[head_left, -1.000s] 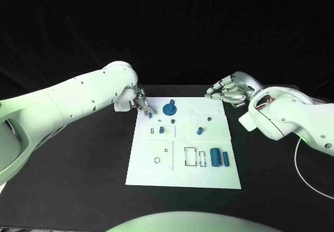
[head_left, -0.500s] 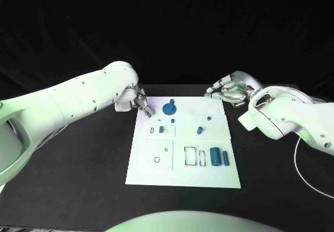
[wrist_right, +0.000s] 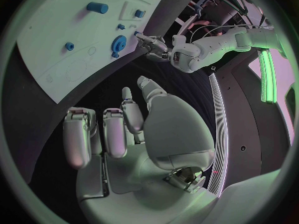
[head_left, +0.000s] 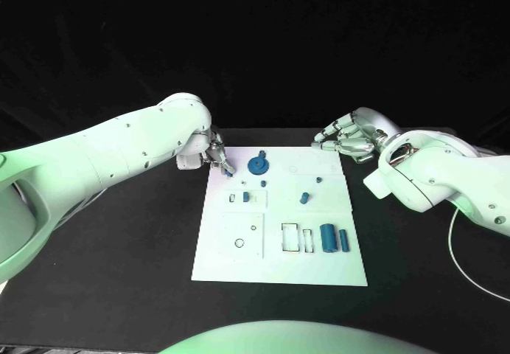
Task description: Assemble the parts on the task board
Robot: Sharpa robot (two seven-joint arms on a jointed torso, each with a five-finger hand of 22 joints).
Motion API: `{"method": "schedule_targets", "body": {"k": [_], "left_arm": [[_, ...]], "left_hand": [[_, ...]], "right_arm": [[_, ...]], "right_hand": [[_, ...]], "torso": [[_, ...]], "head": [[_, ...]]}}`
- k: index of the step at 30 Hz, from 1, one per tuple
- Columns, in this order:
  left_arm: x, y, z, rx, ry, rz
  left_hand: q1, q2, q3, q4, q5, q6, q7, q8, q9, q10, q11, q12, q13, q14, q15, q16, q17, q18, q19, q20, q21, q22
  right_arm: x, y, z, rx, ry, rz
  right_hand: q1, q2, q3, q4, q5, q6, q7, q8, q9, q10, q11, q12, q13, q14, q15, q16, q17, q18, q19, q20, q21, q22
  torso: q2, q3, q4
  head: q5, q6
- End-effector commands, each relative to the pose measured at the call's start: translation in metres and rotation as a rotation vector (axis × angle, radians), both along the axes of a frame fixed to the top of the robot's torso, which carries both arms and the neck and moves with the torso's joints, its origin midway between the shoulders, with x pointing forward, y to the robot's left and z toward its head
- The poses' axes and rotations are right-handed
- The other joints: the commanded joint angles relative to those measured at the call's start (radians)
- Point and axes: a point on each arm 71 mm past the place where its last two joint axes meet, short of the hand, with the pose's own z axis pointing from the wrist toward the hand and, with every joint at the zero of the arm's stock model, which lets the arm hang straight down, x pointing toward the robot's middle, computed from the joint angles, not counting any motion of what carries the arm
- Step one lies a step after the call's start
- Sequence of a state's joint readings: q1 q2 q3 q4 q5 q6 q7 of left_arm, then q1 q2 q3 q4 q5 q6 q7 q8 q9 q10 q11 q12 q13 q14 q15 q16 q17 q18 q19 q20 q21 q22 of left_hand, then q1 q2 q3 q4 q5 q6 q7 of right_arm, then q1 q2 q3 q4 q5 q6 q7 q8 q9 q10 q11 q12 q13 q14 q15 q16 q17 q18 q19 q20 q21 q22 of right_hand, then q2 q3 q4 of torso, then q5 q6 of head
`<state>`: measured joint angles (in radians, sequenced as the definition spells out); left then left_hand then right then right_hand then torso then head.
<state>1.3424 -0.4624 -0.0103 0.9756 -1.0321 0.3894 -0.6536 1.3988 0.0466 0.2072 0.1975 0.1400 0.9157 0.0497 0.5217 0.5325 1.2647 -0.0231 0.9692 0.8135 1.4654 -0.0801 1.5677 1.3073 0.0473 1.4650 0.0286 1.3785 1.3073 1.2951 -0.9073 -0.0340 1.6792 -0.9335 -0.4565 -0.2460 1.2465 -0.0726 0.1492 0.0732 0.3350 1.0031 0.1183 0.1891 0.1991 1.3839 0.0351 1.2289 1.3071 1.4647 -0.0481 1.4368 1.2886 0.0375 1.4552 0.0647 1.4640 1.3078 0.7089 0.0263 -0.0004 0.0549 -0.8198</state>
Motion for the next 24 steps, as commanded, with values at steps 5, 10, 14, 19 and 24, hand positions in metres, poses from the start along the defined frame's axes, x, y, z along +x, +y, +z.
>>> {"method": "schedule_targets", "body": {"k": [5,10,14,19,24], "left_arm": [[-0.006,0.004,-0.003,-0.097,-0.006,0.03],[-0.012,0.008,-0.001,-0.169,-0.011,0.056],[-0.019,0.011,0.001,-0.221,-0.015,0.071],[-0.032,0.014,0.001,-0.263,-0.014,0.074],[-0.047,0.014,-0.004,-0.263,-0.023,0.039]], "left_hand": [[-0.097,-0.105,0.341,-0.125,0.069,0.004,0.008,0.042,0.023,0.011,0.004,-0.001,-0.008,0.105,0.002,0.003,0.263,0.003,0.019,0.003,-0.001,0.128],[-0.162,-0.139,0.432,-0.155,0.126,0.014,0.002,0.063,0.033,0.03,-0.001,0.018,0.008,0.105,-0.001,0.003,0.263,-0.001,0.027,0.0,0.014,0.141],[-0.206,-0.157,0.479,-0.18,0.176,0.026,-0.003,0.074,0.036,0.049,-0.005,0.039,0.03,0.105,-0.004,0.003,0.263,-0.006,0.036,-0.002,0.032,0.156],[-0.24,-0.163,0.508,-0.2,0.208,0.036,-0.006,0.078,0.035,0.062,-0.009,0.051,0.044,0.105,-0.007,0.003,0.263,-0.008,0.041,-0.005,0.042,0.164],[-0.256,-0.165,0.52,-0.212,0.219,0.041,-0.008,0.079,0.033,0.067,-0.011,0.055,0.048,0.105,-0.008,0.003,0.263,-0.009,0.043,-0.006,0.046,0.167]], "right_arm": [[-0.001,0.001,-0.001,-0.009,0.006,0.02],[-0.001,0.0,-0.001,-0.01,0.008,0.02],[-0.001,0.0,-0.001,-0.01,0.009,0.019],[-0.001,-0.001,-0.001,-0.01,0.011,0.019],[-0.001,-0.001,-0.001,-0.01,0.011,0.019]], "right_hand": [[0.01,0.004,-0.001,0.001,0.006,-0.006,0.001,0.004,0.001,-0.004,-0.001,-0.003,0.001,0.054,0.009,-0.004,0.0,0.014,-0.002,0.003,-0.004,0.029],[0.01,0.005,-0.001,0.002,0.009,-0.006,0.001,0.005,0.002,-0.003,-0.001,-0.001,0.004,0.054,0.009,-0.005,0.0,0.014,-0.002,0.003,-0.004,0.029],[0.01,0.005,-0.001,0.002,0.009,-0.006,0.001,0.005,0.002,-0.003,-0.001,-0.001,0.003,0.054,0.009,-0.005,-0.001,0.014,-0.002,0.003,-0.004,0.029],[0.011,0.005,-0.001,0.002,0.012,-0.006,0.001,0.005,0.003,-0.003,-0.001,-0.001,0.003,0.054,0.009,-0.005,0.0,0.014,-0.002,0.003,-0.004,0.029],[0.012,0.005,-0.002,0.002,0.017,-0.007,0.001,0.006,0.003,-0.003,-0.001,-0.001,0.003,0.054,0.009,-0.005,-0.001,0.014,-0.002,0.003,-0.004,0.029]], "torso": [[-0.001,0.0006,0.0024],[-0.006,0.0026,0.0064],[-0.007,0.0036,0.0083],[-0.008,0.0033,0.0089],[-0.008,0.003,0.0102]], "head": [[0.002,0.001],[0.003,0.0],[0.005,0.0],[0.007,-0.001],[0.007,-0.002]]}}
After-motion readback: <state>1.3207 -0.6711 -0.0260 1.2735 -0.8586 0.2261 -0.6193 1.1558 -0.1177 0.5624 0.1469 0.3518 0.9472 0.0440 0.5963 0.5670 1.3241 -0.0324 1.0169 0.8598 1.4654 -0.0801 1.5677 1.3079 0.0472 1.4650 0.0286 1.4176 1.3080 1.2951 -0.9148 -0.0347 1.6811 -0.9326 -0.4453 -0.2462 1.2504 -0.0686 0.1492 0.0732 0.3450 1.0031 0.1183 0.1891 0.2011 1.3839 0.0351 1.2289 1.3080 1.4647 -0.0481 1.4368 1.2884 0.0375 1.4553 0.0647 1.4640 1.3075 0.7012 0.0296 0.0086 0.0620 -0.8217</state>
